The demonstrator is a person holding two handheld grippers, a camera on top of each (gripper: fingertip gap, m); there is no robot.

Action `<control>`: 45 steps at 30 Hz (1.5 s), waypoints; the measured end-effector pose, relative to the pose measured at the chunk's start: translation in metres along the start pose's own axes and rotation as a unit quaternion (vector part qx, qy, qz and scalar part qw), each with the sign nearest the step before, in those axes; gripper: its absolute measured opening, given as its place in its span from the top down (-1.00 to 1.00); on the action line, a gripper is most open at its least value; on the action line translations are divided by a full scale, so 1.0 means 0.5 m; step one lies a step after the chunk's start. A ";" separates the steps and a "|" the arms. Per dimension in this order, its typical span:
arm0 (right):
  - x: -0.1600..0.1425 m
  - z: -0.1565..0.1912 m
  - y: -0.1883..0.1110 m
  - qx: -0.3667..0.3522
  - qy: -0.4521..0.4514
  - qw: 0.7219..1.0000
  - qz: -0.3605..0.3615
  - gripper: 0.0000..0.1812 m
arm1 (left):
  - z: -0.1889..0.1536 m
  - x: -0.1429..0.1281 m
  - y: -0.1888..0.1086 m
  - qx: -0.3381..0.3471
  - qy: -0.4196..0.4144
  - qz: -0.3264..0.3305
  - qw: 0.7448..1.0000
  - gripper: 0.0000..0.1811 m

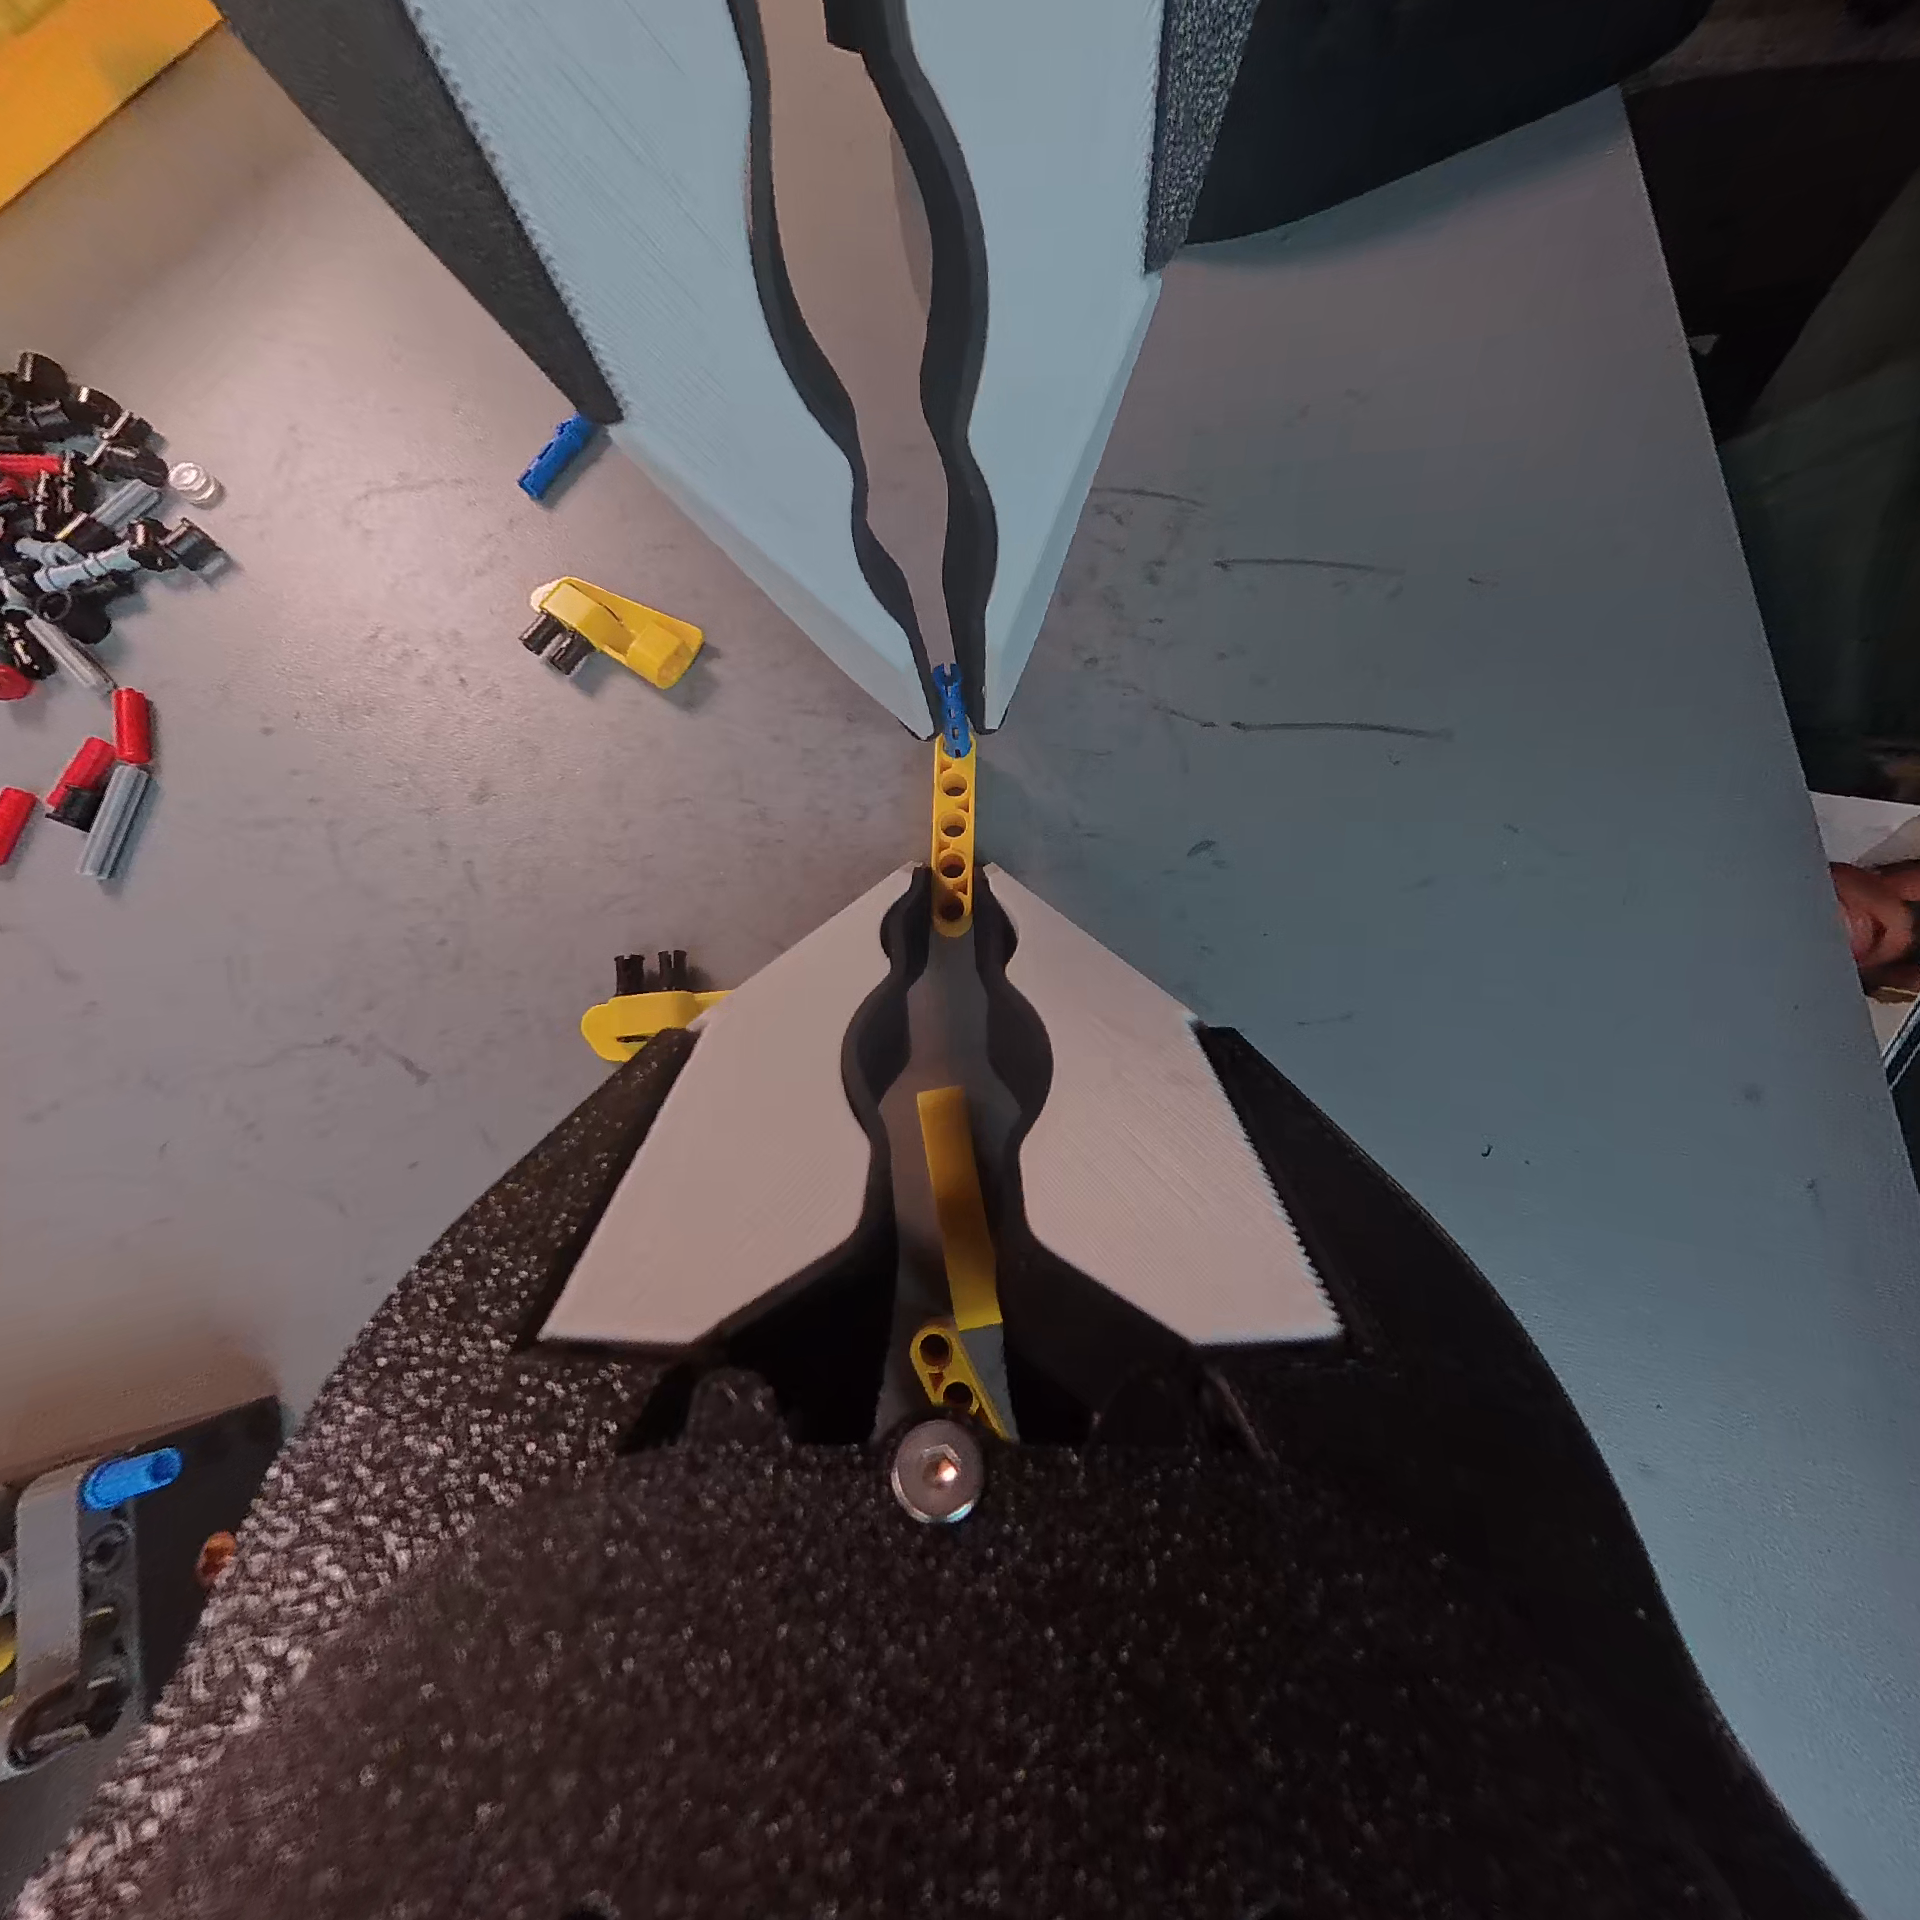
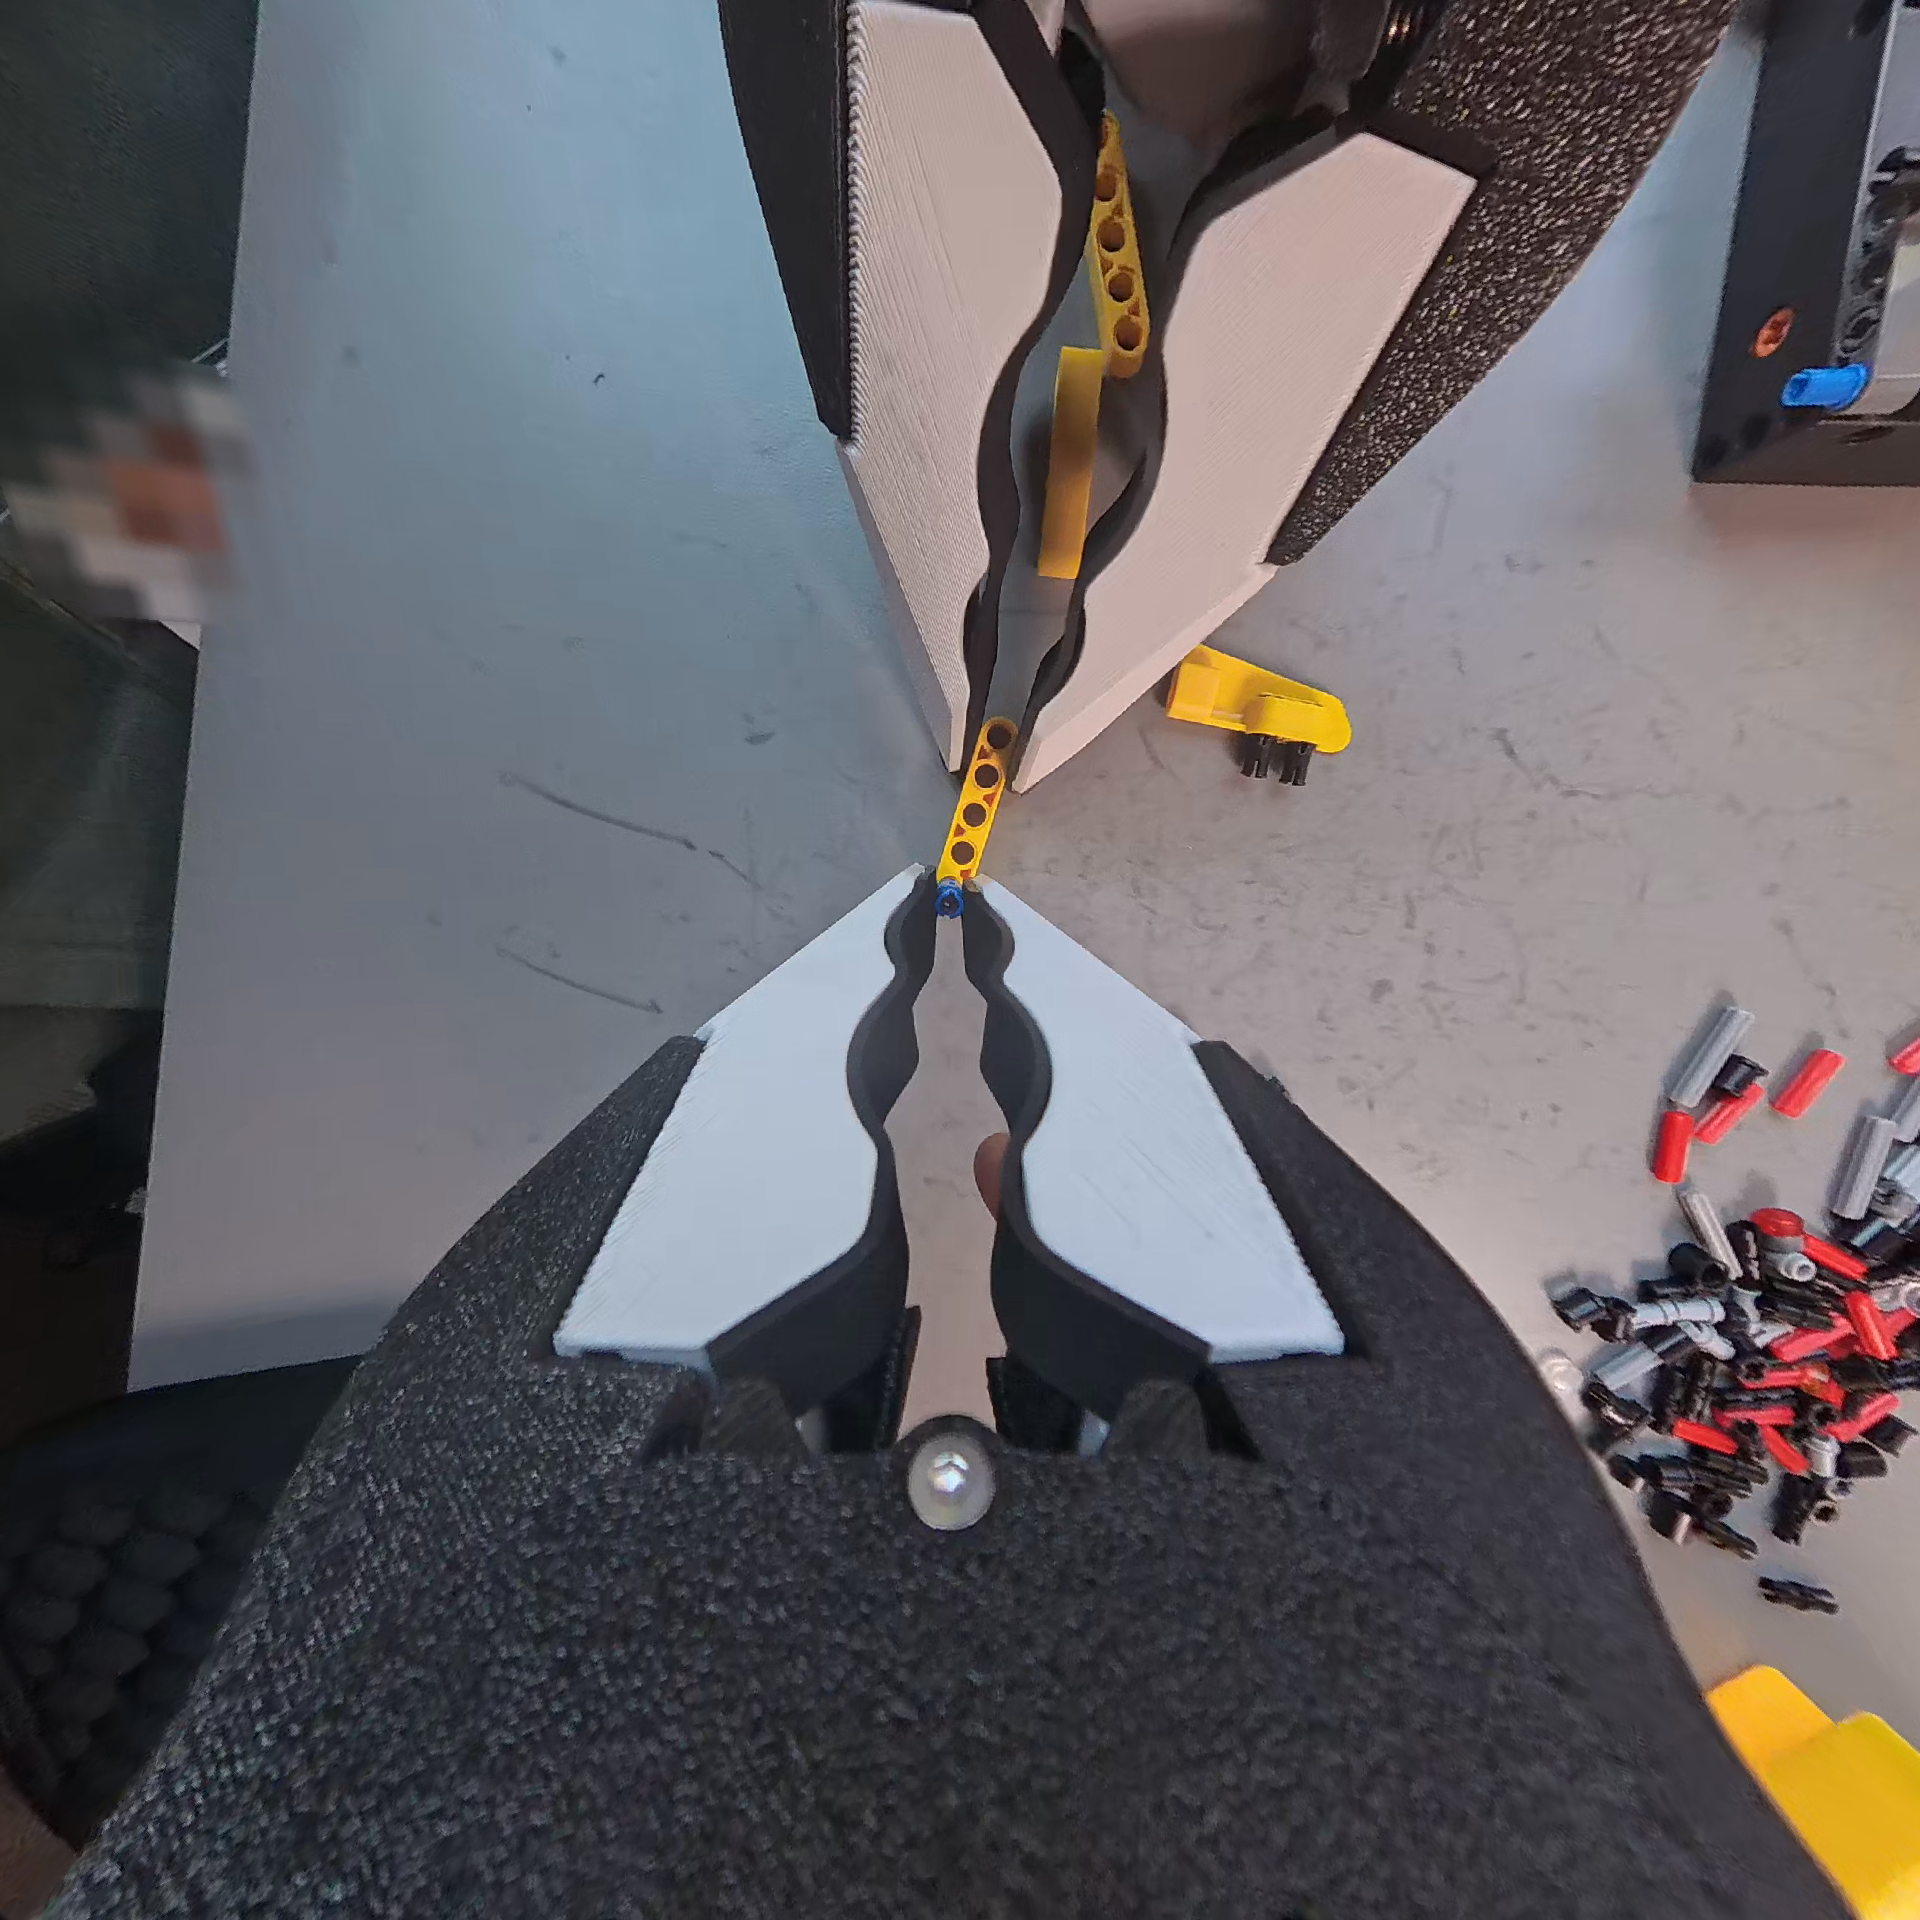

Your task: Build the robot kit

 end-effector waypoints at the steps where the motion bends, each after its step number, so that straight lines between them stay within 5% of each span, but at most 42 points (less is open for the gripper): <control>1: 0.001 0.001 0.000 -0.007 -0.005 1.000 0.005 0.96 | 0.000 0.000 0.000 0.001 0.000 0.000 1.000 0.93; 28: -0.012 0.010 0.016 -0.034 0.032 0.997 -0.055 0.95 | -0.006 0.000 -0.002 -0.010 -0.008 0.001 1.000 0.93; 32: -0.009 0.018 0.011 -0.051 0.031 0.995 -0.084 0.79 | -0.006 0.000 -0.002 -0.008 -0.009 0.002 1.000 0.93; 36: -0.016 0.018 0.012 -0.070 0.037 0.993 -0.092 0.94 | -0.005 0.000 -0.002 -0.011 -0.012 0.002 1.000 0.93; 45: -0.014 0.017 0.011 -0.066 0.026 0.995 -0.076 0.95 | -0.006 0.000 -0.002 -0.010 -0.016 0.002 1.000 0.93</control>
Point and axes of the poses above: each gripper's, where its closed fingertips meet, y out along the fingers, x out of its top, z = x × y across the jaws, the point moved 5 cm from there along -y, back along the fingers, and after that the axes turned 11 degrees about x, right-handed, at the moved point
